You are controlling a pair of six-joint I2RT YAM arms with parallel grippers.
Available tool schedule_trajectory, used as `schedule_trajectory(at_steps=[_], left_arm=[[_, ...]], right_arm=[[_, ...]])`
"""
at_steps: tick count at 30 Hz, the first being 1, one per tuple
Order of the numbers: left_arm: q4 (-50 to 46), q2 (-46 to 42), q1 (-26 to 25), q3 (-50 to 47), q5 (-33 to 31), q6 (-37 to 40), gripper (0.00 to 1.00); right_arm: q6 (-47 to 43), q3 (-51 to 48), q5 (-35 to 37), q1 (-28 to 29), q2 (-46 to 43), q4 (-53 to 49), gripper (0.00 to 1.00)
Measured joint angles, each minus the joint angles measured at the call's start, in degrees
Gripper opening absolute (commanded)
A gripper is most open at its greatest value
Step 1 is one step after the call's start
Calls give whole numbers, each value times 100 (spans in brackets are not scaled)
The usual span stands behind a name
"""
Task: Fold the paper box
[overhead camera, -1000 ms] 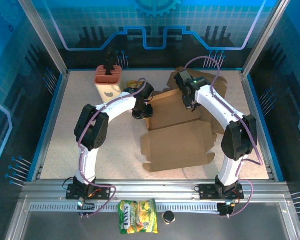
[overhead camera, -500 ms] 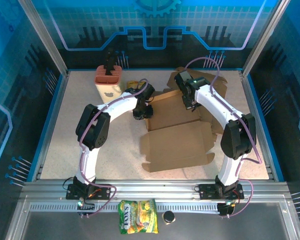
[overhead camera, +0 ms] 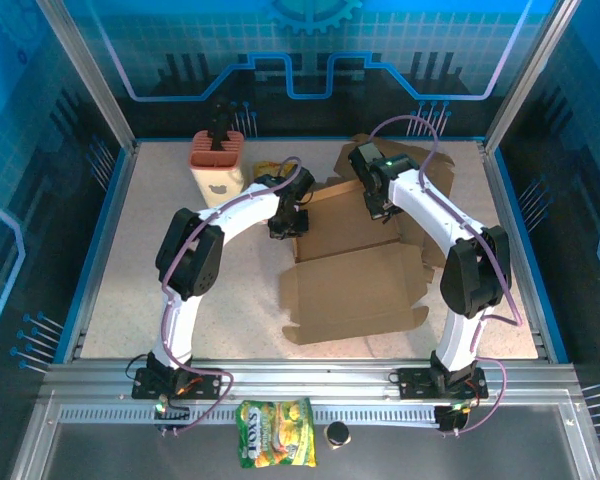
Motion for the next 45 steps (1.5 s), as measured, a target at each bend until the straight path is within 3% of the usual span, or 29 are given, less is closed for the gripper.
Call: schedule_trajectory(at_steps=[1,4,7,17,23,26,35,45], left_arm=[[-13,11,-7,20,-20,2,1],[-87,63,-24,98,-81,72,19],[-164,90,-28,109,-166,103,23],[-190,109,-44,149,-188,105,0],[-197,136,-44,181,-186,103,0],[-216,142,-44,203,-192,122,24],[-601,153,-59,986,-72,127,66],[-789,-481,-55,1486,262,11,67]], right_arm=[[2,0,-2,0,2,0,0],[7,0,-2,0,11,-2,0],[22,0,-7,-13,13,2,0],[63,0,-133,-42,52,-4,0],[105,0,-153,-68,96,-4,0],[127,0,-155,-76,111,-7,0],[260,0,-439,-275,186,-20,0],[695,-35,-1185,-911,302,-149,0]])
